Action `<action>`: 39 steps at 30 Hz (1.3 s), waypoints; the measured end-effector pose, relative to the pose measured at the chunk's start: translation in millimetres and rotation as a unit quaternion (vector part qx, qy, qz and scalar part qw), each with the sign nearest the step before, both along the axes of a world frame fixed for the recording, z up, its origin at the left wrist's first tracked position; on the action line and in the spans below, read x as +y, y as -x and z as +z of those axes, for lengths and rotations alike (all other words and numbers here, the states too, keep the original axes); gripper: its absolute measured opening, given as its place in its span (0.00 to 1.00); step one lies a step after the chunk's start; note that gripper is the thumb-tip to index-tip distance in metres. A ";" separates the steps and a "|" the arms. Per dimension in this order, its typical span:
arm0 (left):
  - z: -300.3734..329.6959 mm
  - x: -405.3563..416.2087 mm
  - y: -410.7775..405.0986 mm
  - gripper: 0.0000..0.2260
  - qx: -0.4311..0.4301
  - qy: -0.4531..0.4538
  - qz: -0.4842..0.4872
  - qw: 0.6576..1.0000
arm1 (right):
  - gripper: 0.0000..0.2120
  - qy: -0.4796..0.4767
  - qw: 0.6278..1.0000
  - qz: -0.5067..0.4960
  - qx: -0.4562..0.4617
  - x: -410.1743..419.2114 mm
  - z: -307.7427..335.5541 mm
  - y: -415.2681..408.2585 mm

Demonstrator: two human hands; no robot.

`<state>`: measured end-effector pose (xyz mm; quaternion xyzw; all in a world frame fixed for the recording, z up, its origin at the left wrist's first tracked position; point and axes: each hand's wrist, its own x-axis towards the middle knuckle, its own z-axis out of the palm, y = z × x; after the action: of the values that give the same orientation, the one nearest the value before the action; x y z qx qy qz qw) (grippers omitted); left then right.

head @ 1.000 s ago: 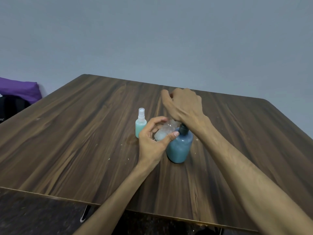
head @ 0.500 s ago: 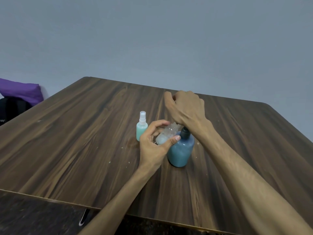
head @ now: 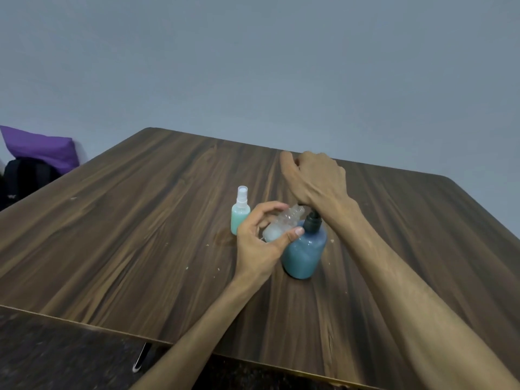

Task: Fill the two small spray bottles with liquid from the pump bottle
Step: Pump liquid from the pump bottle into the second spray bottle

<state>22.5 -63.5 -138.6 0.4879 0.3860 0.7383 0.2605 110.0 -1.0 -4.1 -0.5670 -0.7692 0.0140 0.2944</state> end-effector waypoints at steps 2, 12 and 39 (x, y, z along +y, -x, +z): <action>0.4 -0.7 -0.7 0.21 -0.004 0.002 0.000 1.000 | 0.27 0.001 1.000 0.001 -0.004 0.2 -2.7 -0.4; 1.7 0.3 -1.2 0.21 -0.010 0.004 -0.003 1.000 | 0.26 -0.011 1.000 -0.004 -0.007 -2.5 -6.4 1.9; 2.0 0.6 -0.6 0.21 -0.010 0.000 -0.008 1.000 | 0.26 0.002 1.000 0.016 0.007 -1.5 -1.7 -1.1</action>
<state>23.1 -62.9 -136.6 0.4832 0.3795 0.7413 0.2701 111.1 -2.5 -5.8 -0.5550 -0.7760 0.0240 0.2989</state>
